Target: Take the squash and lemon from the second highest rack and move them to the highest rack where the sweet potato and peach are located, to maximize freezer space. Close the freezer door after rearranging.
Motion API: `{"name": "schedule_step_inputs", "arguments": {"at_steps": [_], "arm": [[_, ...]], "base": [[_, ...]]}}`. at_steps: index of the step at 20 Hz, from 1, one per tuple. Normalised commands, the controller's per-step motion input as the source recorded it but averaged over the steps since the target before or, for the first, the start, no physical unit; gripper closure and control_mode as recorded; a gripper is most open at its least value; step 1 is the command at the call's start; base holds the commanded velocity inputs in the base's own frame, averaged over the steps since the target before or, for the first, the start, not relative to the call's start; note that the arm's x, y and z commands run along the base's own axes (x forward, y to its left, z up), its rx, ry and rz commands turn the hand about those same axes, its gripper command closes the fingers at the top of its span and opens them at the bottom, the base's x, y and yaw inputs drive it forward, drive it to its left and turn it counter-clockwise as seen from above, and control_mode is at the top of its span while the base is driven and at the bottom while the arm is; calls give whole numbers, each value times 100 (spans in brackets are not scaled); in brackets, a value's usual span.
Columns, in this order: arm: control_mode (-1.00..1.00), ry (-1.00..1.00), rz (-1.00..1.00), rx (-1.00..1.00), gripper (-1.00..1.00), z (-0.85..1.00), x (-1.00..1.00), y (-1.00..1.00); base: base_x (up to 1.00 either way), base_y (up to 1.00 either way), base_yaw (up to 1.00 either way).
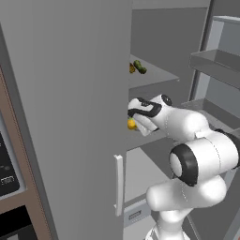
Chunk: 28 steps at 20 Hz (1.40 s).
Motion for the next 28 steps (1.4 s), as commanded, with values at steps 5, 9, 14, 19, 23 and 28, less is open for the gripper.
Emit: {"name": "schedule_step_inputs", "arguments": {"at_steps": [5, 9, 14, 19, 23, 28], "arm": [[-100, -13, -6, 0, 100, 59, -59, -1], [-100, -21, -4, 0, 100, 65, -60, -1], [-100, -12, 0, 0, 100, 73, -51, -7], [-100, -2, -3, -5, 100, 78, -40, -2], [-100, -5, -8, -7, 100, 74, -38, 0], [-100, -12, -8, -7, 100, 65, -29, -8]], "base": [[0, 0, 0], [0, 0, 0], [0, 0, 0], [0, 0, 0], [0, 0, 0], [0, 0, 0]]}}
